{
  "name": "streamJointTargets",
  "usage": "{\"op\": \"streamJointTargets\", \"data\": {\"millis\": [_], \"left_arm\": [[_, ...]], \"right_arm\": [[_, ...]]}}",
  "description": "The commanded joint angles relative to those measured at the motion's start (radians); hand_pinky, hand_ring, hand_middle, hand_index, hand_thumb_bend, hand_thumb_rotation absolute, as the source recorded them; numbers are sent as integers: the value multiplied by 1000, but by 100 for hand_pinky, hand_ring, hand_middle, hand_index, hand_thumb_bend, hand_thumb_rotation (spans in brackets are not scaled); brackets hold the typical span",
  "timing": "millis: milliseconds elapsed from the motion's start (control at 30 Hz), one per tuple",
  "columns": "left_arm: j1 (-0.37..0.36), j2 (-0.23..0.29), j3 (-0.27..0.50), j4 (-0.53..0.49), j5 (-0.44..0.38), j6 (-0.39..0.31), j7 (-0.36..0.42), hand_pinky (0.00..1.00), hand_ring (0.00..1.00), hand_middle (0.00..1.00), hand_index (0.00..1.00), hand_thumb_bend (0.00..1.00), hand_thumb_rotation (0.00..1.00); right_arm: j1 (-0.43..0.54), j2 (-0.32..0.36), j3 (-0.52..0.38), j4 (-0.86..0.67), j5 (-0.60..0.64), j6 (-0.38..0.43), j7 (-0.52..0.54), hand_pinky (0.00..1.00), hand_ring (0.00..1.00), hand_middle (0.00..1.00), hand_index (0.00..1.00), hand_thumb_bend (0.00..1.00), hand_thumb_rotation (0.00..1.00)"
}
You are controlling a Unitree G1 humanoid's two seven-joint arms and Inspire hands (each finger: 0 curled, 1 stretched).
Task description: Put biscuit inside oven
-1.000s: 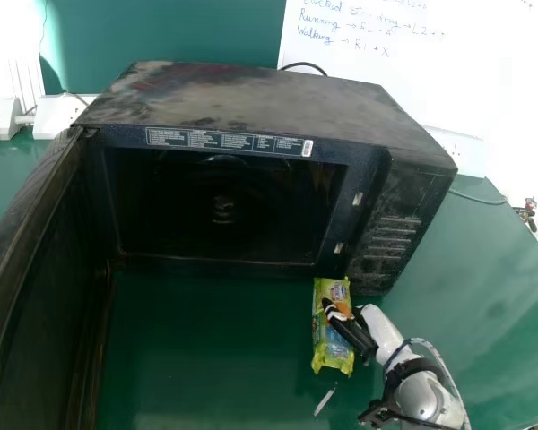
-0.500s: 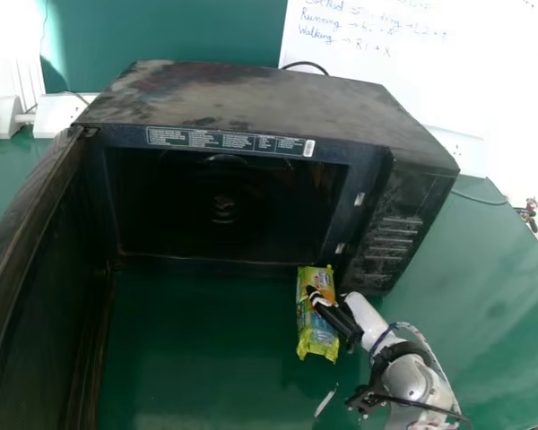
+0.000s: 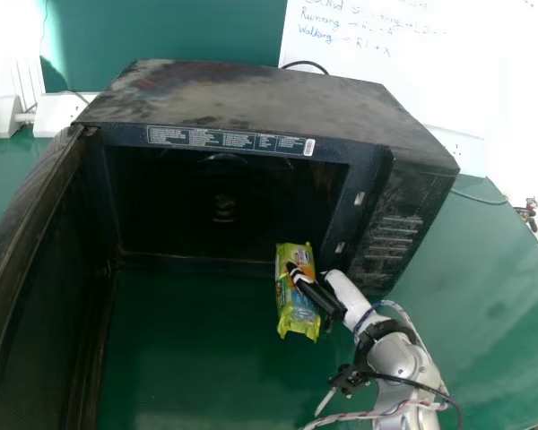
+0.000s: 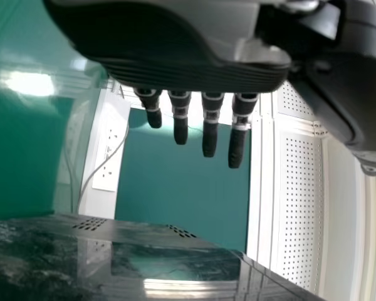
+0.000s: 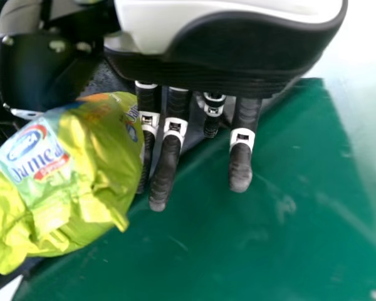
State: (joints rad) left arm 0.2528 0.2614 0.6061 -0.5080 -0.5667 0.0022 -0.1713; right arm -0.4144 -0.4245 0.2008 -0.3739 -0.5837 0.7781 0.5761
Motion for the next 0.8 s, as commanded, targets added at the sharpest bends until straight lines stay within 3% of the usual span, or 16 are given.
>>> {"op": "streamJointTargets", "data": {"millis": [0,167,333,667,767], "left_arm": [[0,-3,-7,3,9,-1,5,100,97,92,83,100,100],[-8,-4,-9,18,16,-5,3,100,97,92,83,100,100],[-9,1,-8,25,19,-6,-2,100,97,92,83,100,100],[-8,1,-1,28,14,-9,-13,100,98,93,83,100,100],[-3,-1,-2,20,18,-6,-7,100,98,93,83,100,99]], "right_arm": [[-29,8,9,6,11,3,-15,14,21,29,47,53,14],[-63,14,21,26,16,0,-30,17,23,30,47,53,15],[-98,29,18,48,38,3,-42,13,19,27,47,53,15],[-176,39,28,130,74,-48,-78,22,30,37,47,52,15],[-197,46,27,152,87,-67,-88,19,25,33,47,52,15]]}}
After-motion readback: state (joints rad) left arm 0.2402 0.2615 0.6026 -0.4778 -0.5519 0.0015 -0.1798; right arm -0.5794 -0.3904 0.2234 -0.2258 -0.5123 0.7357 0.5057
